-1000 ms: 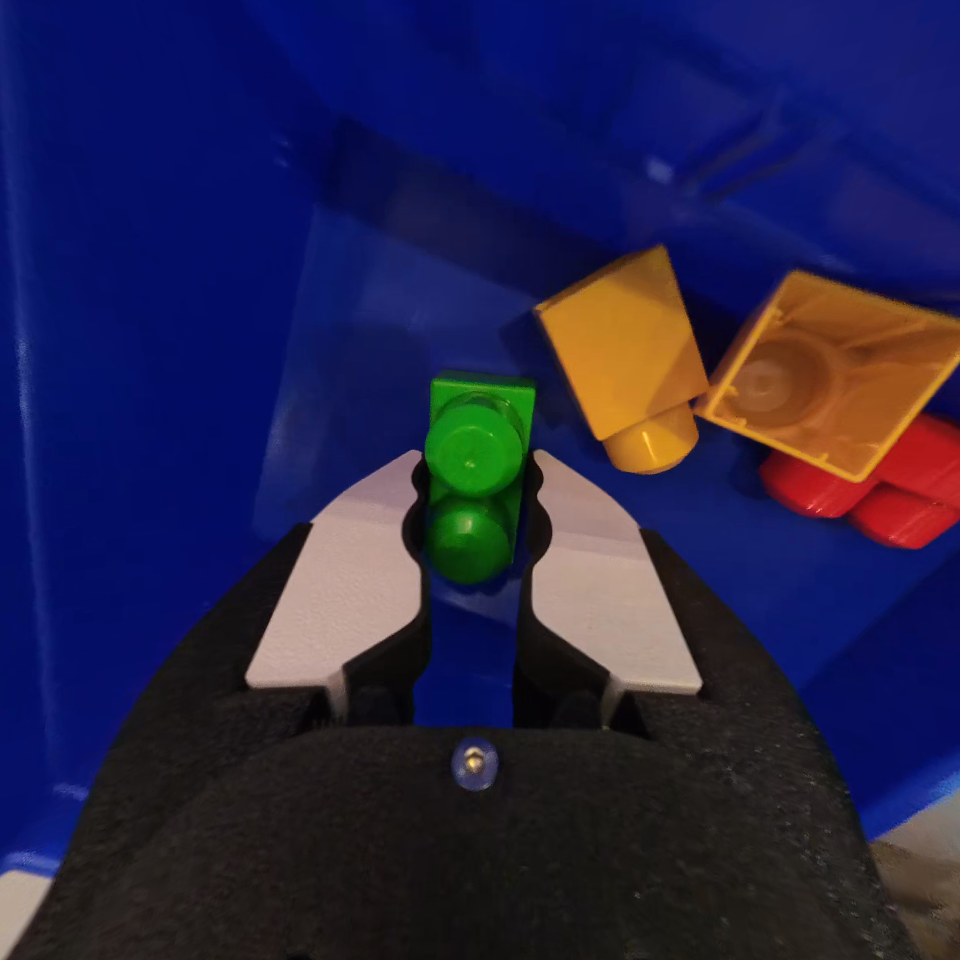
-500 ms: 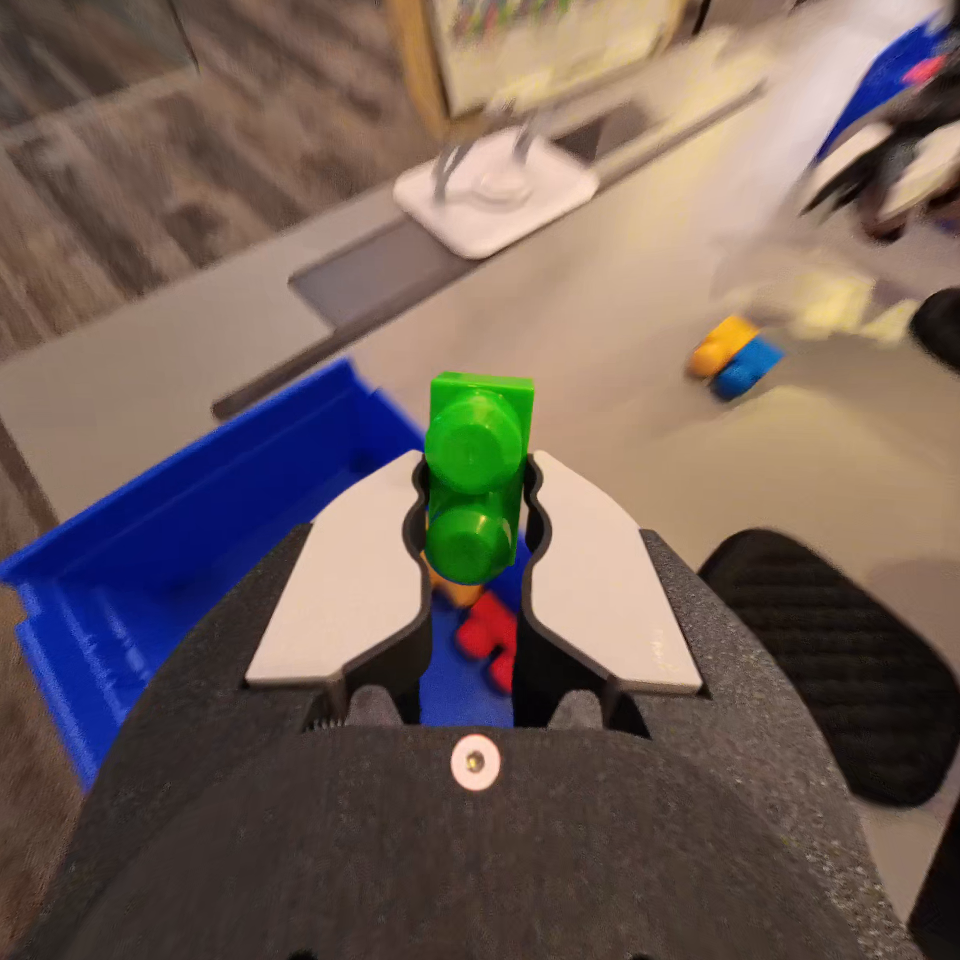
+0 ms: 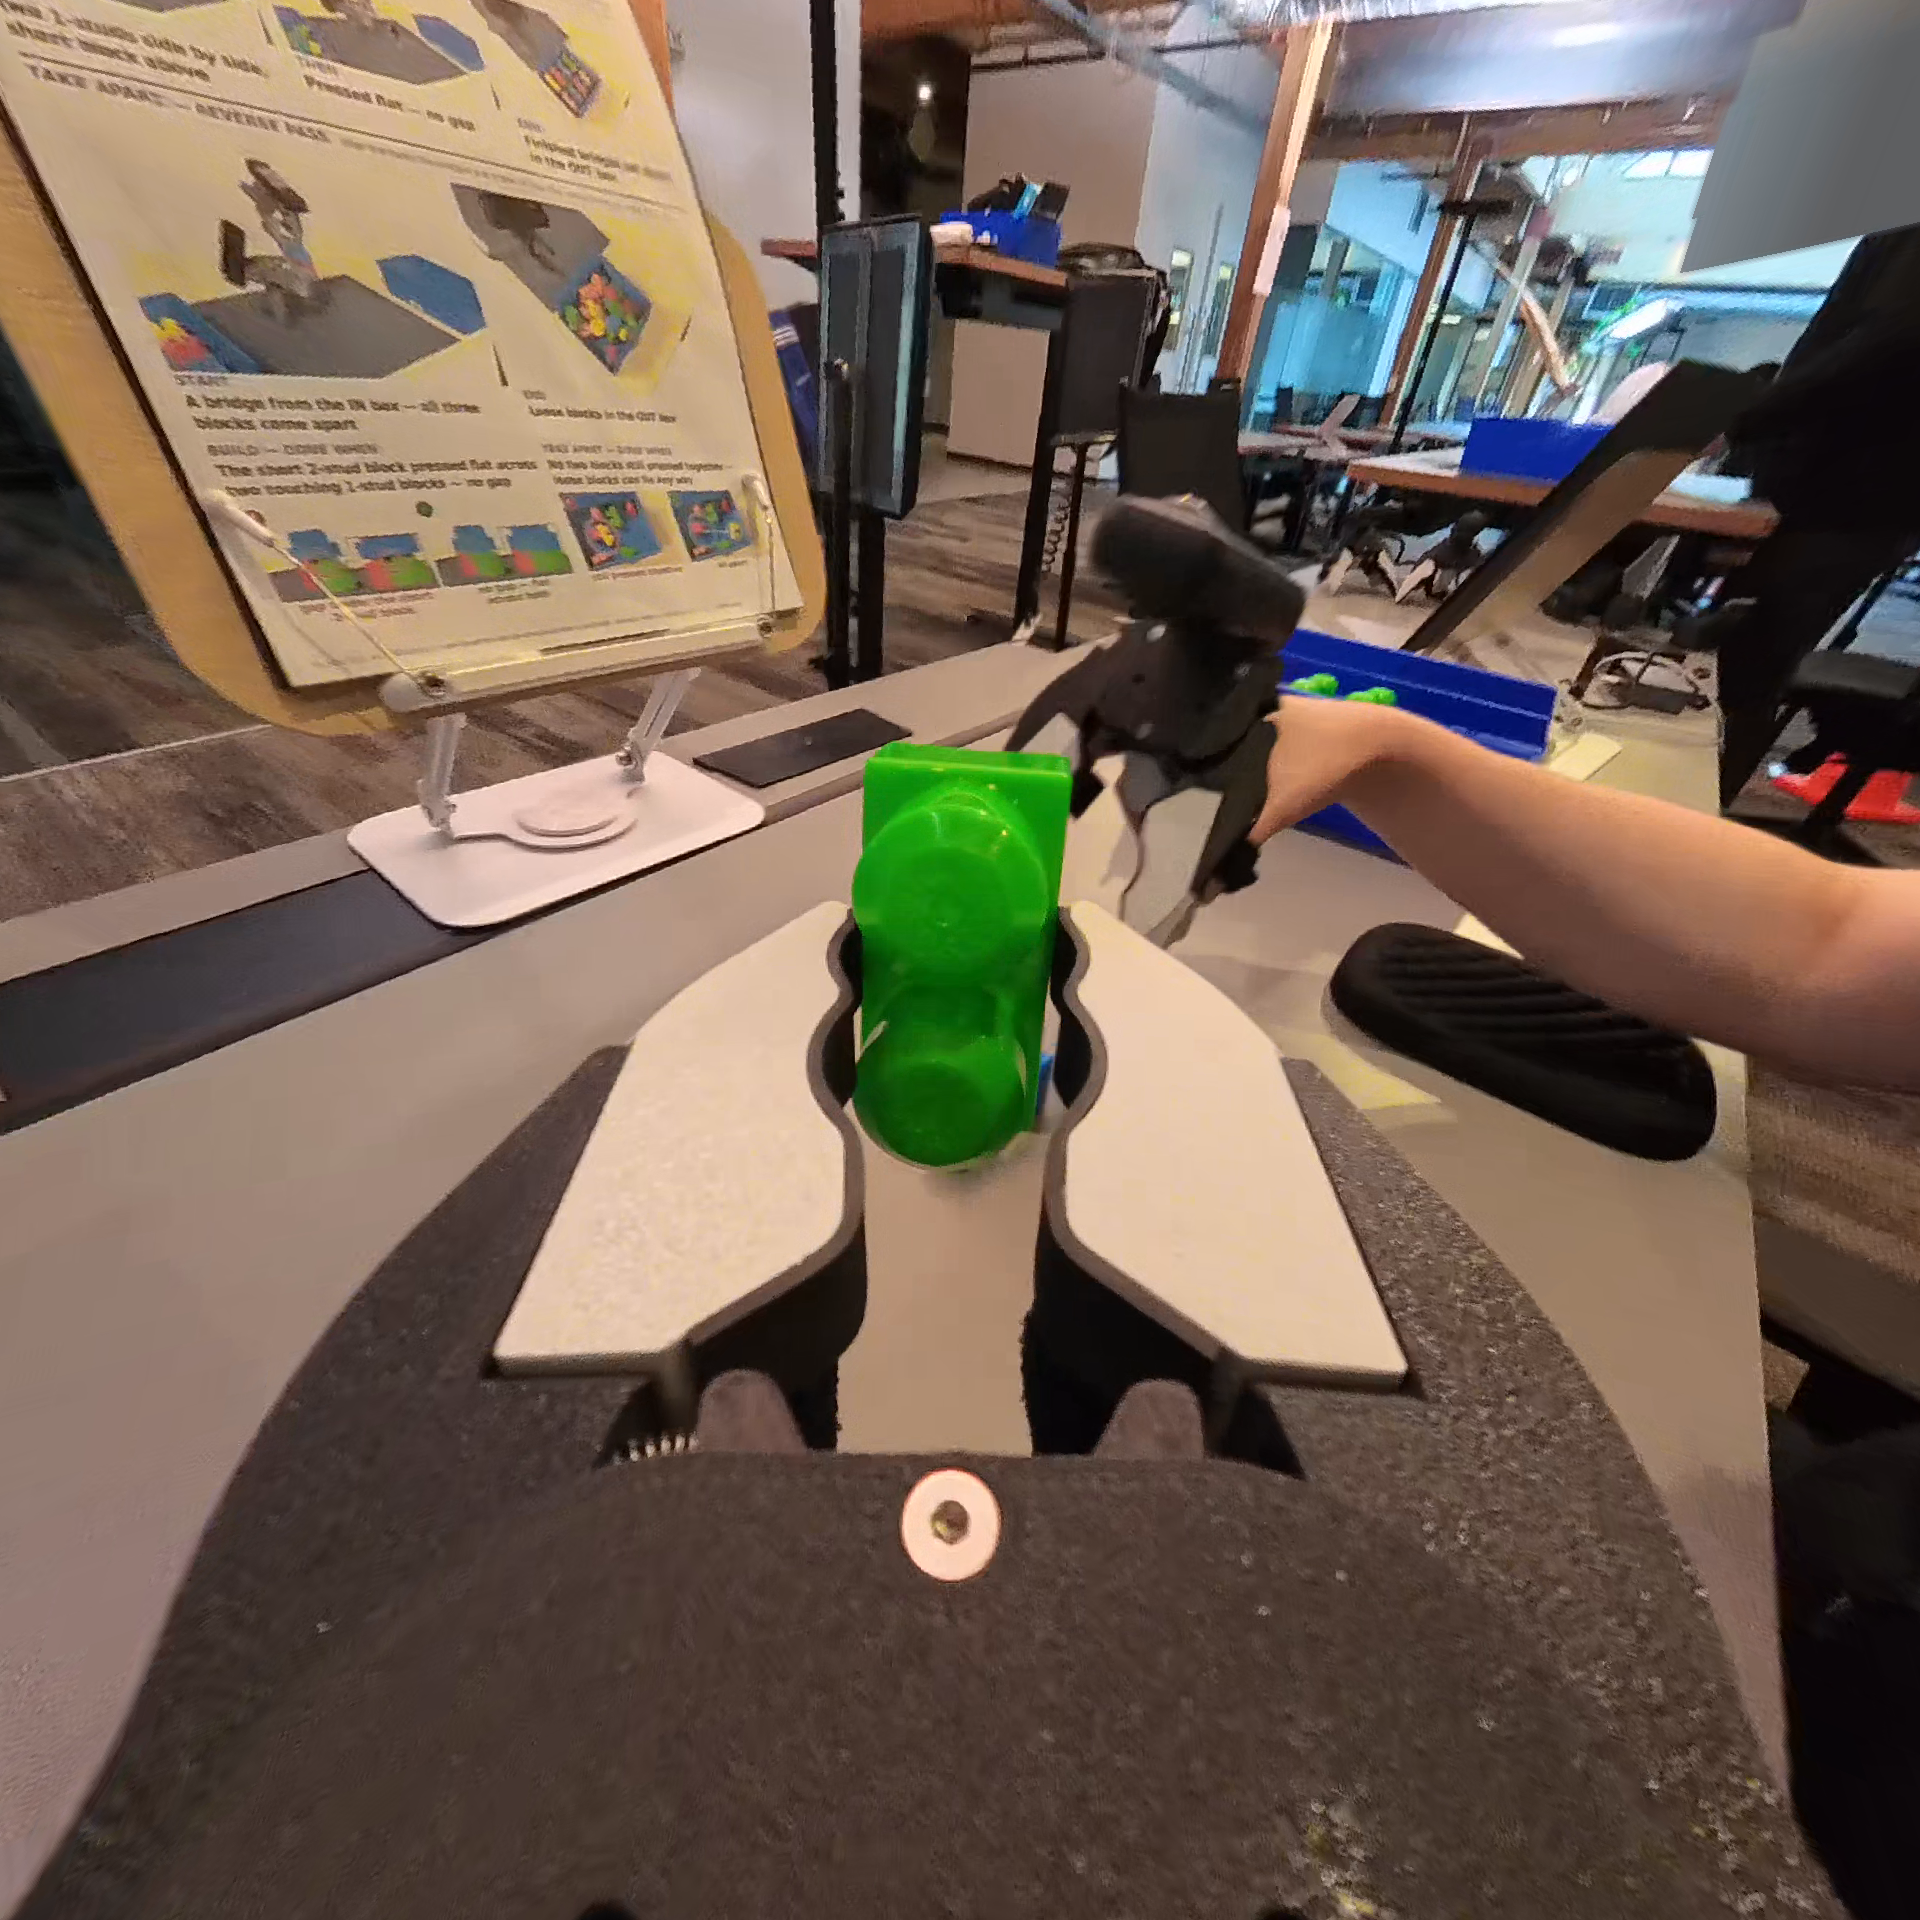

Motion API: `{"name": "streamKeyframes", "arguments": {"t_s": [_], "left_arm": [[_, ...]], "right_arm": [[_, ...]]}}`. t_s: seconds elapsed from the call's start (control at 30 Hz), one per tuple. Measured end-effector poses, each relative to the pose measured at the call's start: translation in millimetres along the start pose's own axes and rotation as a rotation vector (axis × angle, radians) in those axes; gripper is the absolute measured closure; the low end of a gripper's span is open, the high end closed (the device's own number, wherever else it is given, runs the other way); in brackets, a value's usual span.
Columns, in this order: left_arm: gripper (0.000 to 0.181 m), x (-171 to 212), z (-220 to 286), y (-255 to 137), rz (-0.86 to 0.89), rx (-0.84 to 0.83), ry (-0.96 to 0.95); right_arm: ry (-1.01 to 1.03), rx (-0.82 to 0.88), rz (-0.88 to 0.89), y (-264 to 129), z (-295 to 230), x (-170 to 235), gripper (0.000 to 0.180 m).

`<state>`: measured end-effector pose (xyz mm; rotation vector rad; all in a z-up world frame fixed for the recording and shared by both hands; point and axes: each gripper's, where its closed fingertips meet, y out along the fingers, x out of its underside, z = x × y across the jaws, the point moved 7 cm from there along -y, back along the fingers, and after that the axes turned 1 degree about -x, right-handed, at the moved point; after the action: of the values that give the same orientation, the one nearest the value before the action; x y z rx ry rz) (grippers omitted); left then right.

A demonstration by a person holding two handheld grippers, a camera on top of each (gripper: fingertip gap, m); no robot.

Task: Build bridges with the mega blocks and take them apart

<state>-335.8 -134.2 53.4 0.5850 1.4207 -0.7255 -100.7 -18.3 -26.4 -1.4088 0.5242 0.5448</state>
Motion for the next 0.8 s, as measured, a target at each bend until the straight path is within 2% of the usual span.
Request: {"name": "streamKeyframes", "arguments": {"t_s": [0.17, 0.3, 0.5, 0.8], "left_arm": [[0.147, 13.6, 17.3, 7.4, -0.023, -0.005, 0.013], [0.147, 24.7, 23.5, 9.4, -0.082, -0.013, 0.048], [0.147, 26.2, 24.7, 4.9, -0.065, 0.03, 0.021], [0.147, 32.2, 21.1, 6.0, -0.062, 0.031, -0.001]], "right_arm": [[0.021, -0.092, -0.139, 19.9, -13.4, 1.9, 0.096], [0.074, -0.122, -0.127, 25.8, -7.1, 14.1, 0.096], [0.11, -0.135, -0.151, 35.1, -5.9, 28.3, 0.096], [0.123, -0.164, -0.112, 39.7, -9.8, 25.7, 0.097]]}}
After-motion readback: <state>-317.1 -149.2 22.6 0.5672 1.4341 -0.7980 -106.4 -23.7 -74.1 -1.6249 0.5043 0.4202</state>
